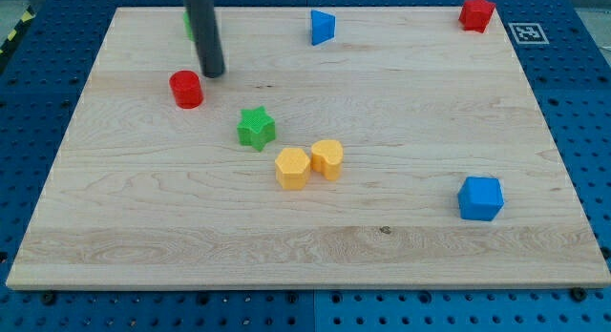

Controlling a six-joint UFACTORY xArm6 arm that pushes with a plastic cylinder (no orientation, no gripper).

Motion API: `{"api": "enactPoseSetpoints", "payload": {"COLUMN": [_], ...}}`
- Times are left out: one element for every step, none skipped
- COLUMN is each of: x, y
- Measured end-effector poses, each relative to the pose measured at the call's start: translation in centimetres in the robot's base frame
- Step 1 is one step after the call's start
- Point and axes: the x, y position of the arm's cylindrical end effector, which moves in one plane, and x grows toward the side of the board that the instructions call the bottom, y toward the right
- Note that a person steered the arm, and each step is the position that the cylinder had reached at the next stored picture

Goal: Slide the red circle down a bit

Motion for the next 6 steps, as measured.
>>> {"api": "enactPoseSetpoints", "payload": {"x": [1.1, 2.7, 4.0, 5.9, 5.9, 6.6], "y": [-1.5, -1.5, -1.3, -1.3, 1.7, 4.8]}}
